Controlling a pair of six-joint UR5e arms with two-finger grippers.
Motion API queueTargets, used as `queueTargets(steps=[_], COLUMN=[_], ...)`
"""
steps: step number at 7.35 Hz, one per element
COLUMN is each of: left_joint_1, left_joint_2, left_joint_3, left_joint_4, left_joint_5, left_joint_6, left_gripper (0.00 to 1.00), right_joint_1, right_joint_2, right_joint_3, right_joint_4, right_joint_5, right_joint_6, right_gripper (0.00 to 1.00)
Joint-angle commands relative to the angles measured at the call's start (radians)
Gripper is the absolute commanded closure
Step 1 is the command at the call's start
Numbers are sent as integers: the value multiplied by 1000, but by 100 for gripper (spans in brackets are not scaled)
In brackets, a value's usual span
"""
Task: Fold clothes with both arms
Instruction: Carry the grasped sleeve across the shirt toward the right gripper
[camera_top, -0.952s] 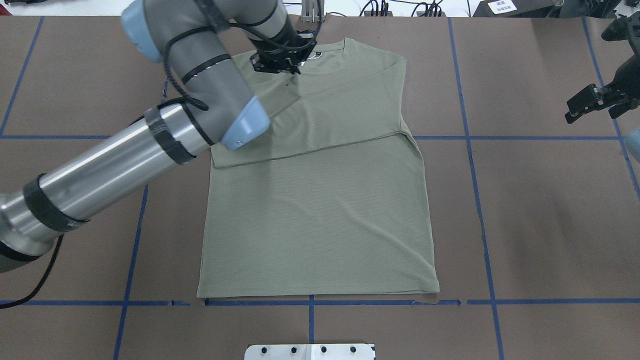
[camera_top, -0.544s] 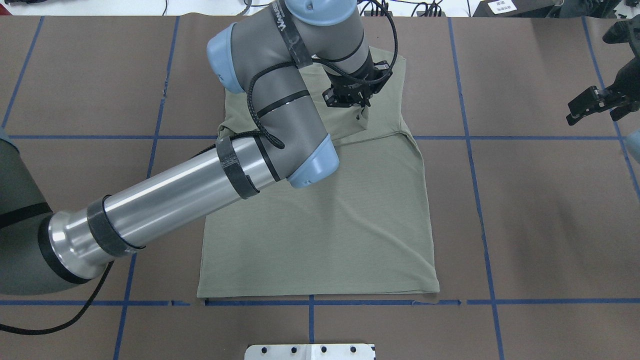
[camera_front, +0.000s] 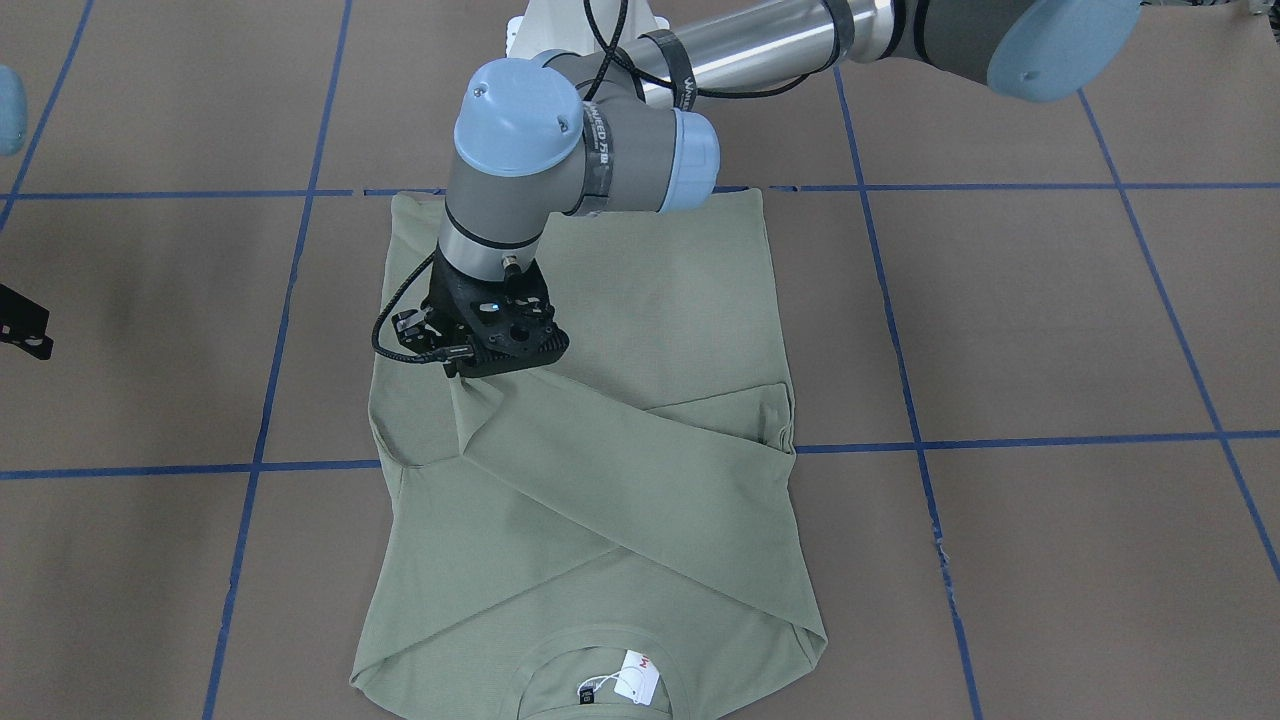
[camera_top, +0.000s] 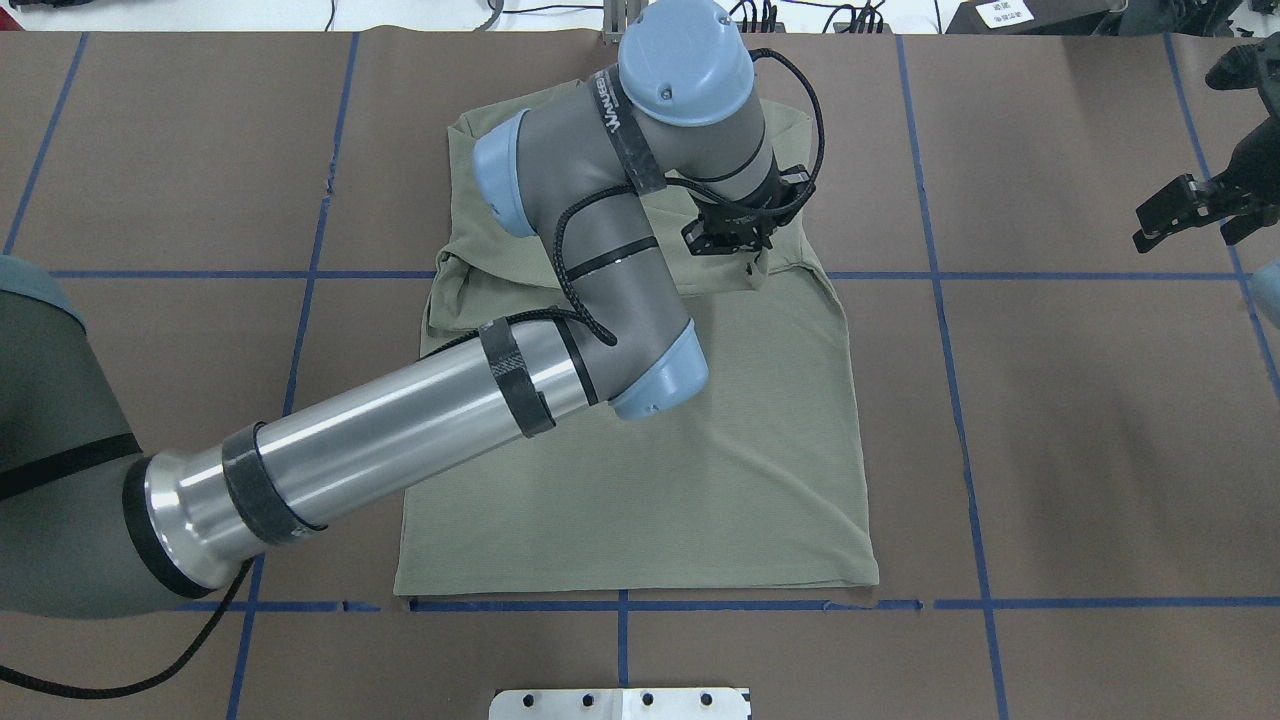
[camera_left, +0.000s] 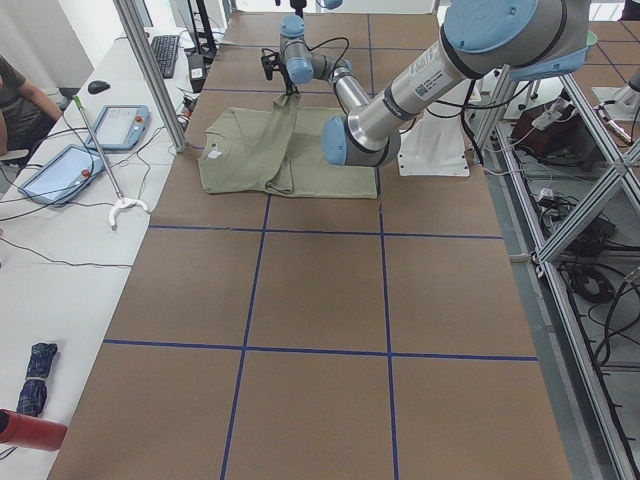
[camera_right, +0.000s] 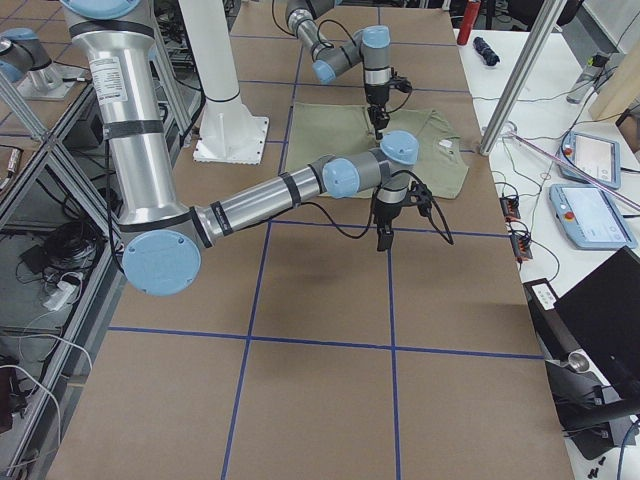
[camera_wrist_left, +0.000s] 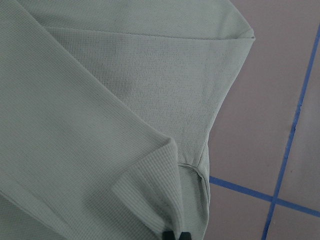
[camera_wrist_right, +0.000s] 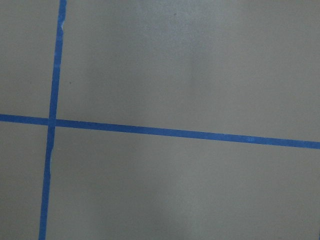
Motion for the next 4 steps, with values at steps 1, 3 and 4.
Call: queueTargets(steps=[1, 3, 4], left_joint_1=[131, 136, 129], left_joint_2=[-64, -36, -31], left_joint_3=[78, 74, 73], left_joint_4=[-175, -204, -201], left_joint_5=[192, 211, 226], left_joint_6=[-92, -53, -15], left_gripper=[0, 0, 0], right_joint_1=[-1, -1, -1], right_joint_2=[12, 14, 14], right_joint_3=[-12, -10, -12], right_joint_4=[0, 3, 21], right_joint_5=[4, 20, 20], right_joint_6=[2, 2, 2], right_gripper=[0, 0, 0])
